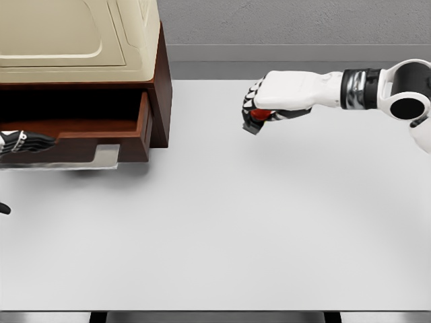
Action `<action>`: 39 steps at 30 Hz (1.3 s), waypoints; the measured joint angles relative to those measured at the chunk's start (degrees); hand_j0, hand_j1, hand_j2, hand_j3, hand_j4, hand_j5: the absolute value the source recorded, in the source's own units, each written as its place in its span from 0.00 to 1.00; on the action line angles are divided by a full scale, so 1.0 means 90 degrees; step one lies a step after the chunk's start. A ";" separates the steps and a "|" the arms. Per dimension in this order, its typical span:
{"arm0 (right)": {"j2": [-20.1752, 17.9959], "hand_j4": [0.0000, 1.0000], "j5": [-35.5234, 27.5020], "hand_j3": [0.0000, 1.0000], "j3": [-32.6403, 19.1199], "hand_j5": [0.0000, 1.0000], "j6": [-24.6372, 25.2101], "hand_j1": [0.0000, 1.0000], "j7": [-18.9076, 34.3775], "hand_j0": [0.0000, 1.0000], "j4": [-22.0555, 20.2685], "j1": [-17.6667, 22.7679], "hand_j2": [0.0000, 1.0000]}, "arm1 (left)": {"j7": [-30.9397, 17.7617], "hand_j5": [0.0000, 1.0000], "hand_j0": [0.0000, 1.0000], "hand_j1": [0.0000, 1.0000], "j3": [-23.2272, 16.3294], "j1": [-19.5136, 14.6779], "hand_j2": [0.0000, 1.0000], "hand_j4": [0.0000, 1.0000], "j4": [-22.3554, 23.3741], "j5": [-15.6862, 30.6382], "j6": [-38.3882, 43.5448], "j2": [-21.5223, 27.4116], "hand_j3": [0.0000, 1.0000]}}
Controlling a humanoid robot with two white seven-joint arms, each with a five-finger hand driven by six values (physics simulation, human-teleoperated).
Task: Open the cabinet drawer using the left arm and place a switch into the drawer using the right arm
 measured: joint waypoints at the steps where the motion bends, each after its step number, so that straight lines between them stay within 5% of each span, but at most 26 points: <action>1: 0.0006 0.48 -0.0065 0.48 0.0002 0.48 0.0000 0.48 0.0000 0.48 -0.0035 0.0000 0.48 | 0.0001 1.00 1.00 1.00 0.0008 0.0000 1.00 1.00 0.0000 0.0001 -0.0001 0.0005 1.00; 17: 0.0428 0.47 -0.1036 0.47 0.0388 0.47 -0.0002 0.47 0.0001 0.47 -0.0293 -0.0596 0.47 | 0.0004 1.00 1.00 1.00 0.0038 0.0000 1.00 1.00 0.0001 0.0011 -0.0007 0.0009 1.00; 39: 0.1262 0.47 -0.1407 0.47 0.0623 0.47 0.0196 0.47 -0.0001 0.47 -0.0301 -0.1309 0.47 | 0.0004 1.00 1.00 1.00 0.0062 0.0000 1.00 1.00 0.0001 0.0057 -0.0008 0.0005 1.00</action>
